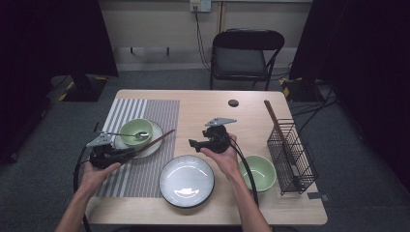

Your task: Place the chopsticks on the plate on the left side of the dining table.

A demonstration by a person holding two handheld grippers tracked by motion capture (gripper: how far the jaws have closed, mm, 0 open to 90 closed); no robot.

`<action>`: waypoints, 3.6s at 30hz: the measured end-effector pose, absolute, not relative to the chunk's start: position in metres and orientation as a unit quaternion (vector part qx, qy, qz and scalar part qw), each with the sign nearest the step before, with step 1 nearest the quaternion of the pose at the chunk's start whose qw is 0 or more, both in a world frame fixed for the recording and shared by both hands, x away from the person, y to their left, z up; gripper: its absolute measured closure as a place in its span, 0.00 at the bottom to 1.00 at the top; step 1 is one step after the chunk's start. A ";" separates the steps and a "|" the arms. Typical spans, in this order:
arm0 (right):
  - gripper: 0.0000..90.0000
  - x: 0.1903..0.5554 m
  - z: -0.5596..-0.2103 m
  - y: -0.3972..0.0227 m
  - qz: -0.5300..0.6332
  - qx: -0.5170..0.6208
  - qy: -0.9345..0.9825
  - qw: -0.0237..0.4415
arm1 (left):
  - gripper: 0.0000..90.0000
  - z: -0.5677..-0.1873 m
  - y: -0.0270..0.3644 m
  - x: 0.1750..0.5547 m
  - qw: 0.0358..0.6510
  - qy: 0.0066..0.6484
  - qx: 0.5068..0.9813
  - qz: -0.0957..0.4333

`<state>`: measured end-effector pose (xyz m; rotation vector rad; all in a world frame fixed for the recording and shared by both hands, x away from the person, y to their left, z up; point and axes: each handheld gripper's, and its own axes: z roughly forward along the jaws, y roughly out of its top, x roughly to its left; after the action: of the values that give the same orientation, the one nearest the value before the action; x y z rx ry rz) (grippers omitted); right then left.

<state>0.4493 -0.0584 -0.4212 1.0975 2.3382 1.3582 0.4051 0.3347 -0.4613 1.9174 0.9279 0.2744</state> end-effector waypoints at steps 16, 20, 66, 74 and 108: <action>0.28 0.479 -0.458 -0.044 0.412 0.422 0.799 0.113 | 0.77 -0.470 0.340 0.409 0.466 0.392 0.785 0.110; 0.25 0.483 -0.467 -0.043 0.402 0.431 0.799 0.121 | 0.76 -0.471 0.337 0.409 0.457 0.389 0.793 0.109; 0.18 0.485 -0.501 -0.040 0.361 0.388 0.830 0.176 | 0.85 -0.476 0.338 0.409 0.440 0.380 0.807 0.104; 0.18 0.485 -0.501 -0.040 0.361 0.388 0.830 0.176 | 0.84 -0.475 0.344 0.409 0.439 0.388 0.803 0.105; 0.18 0.485 -0.501 -0.040 0.361 0.388 0.830 0.176 | 0.85 -0.476 0.338 0.412 0.451 0.392 0.795 0.107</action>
<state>0.4850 -0.0405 -0.5014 1.0989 2.3501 1.0219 0.4124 0.3384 -0.4757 1.9636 0.9690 0.2652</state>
